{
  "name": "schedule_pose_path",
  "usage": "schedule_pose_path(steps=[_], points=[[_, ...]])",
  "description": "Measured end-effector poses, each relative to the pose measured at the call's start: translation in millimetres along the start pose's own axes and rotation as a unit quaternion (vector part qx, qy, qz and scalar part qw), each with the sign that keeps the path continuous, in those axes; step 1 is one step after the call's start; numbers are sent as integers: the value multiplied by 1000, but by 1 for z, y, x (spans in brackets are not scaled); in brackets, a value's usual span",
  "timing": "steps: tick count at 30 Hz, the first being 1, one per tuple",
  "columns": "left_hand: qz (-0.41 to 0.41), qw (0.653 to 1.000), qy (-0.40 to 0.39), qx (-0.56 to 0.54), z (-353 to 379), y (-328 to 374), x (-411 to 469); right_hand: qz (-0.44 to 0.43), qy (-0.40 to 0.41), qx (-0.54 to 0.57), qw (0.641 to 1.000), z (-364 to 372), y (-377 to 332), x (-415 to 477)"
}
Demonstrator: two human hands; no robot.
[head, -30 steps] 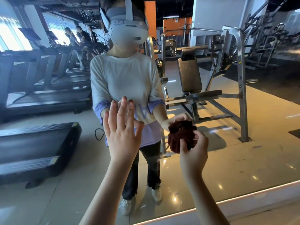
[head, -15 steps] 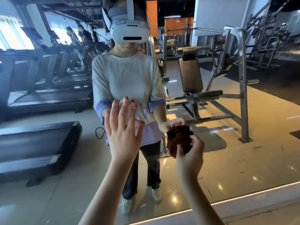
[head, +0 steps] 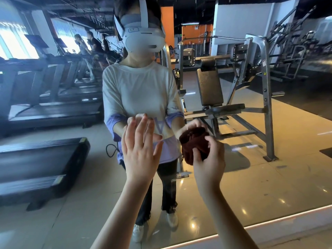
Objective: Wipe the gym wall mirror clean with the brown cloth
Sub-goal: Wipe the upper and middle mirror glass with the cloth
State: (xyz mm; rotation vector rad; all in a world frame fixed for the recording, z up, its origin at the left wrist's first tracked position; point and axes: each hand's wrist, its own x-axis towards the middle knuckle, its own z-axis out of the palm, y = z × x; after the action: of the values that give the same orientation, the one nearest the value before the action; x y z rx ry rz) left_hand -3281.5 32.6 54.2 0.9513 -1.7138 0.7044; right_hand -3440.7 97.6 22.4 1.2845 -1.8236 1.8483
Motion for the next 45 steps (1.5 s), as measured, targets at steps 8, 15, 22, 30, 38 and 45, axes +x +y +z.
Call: schedule_pose_path(steps=[8, 15, 22, 30, 38, 45], points=[[48, 999, -1, 8, 12, 19, 16, -45, 108, 23, 993, -13, -3, 62], [37, 999, 2, 29, 15, 23, 14, -224, 96, -9, 970, -16, -23, 100], [8, 1000, 7, 26, 15, 33, 13, -148, 94, -4, 985, -21, -12, 92], [-17, 998, 21, 50, 17, 43, 13, -115, 91, -23, 989, -46, 6, 117], [-34, 998, 13, 56, 18, 46, 11, -124, 23, 2, 992, -34, 23, 73], [-38, 999, 6, 37, 22, 46, 7, 10, 93, -8, 996, -33, 29, 58]])
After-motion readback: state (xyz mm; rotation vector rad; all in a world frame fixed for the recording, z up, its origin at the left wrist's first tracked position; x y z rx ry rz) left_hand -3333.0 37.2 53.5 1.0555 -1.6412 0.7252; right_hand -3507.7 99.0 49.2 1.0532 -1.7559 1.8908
